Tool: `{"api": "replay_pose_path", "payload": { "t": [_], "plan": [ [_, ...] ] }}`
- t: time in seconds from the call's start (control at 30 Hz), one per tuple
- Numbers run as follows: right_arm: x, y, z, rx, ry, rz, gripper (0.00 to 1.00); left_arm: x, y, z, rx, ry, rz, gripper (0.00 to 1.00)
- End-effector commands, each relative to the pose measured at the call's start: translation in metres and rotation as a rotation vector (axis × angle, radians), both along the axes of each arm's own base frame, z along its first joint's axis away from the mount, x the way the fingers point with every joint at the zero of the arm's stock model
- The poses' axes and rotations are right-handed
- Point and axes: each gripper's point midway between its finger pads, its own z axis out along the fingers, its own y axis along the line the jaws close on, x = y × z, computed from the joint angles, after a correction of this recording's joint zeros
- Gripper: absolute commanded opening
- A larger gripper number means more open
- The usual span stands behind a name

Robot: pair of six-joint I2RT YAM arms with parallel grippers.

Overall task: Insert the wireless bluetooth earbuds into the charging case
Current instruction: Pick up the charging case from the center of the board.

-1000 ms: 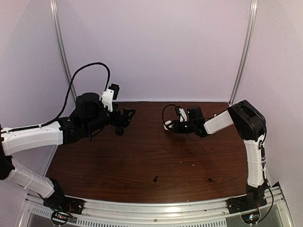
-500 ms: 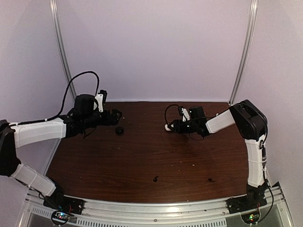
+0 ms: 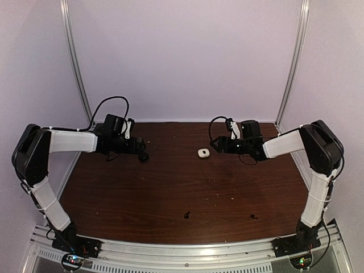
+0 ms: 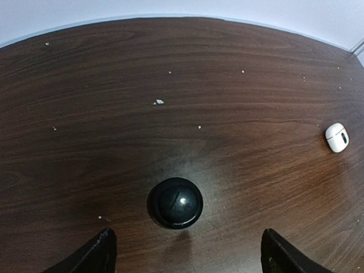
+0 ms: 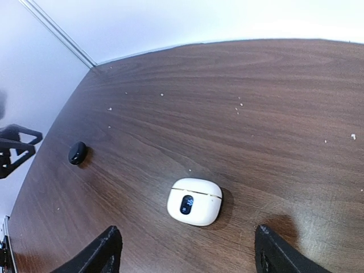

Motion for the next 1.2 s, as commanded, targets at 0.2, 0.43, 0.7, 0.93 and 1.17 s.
{"api": "replay_pose_path", "payload": {
  "t": [0.2, 0.43, 0.7, 0.93, 1.17],
  "plan": [
    [-0.031, -0.008, 0.072, 0.074, -0.162, 0.039, 0.82, 0.023, -0.02, -0.042, 0.093, 0.089, -0.133, 0.85],
    [-0.05, -0.01, 0.092, 0.116, -0.209, 0.069, 0.82, 0.031, -0.023, -0.071, 0.148, 0.14, -0.169, 0.79],
    [-0.053, -0.009, 0.097, 0.123, -0.223, 0.086, 0.82, 0.036, -0.022, -0.088, 0.2, 0.174, -0.193, 0.68],
    [-0.054, -0.008, 0.094, 0.122, -0.216, 0.094, 0.82, 0.035, -0.021, -0.098, 0.238, 0.196, -0.212, 0.53],
    [-0.062, -0.007, 0.095, 0.139, -0.198, 0.11, 0.81, 0.025, -0.04, -0.086, 0.233, 0.168, -0.278, 0.37]
  ]
}}
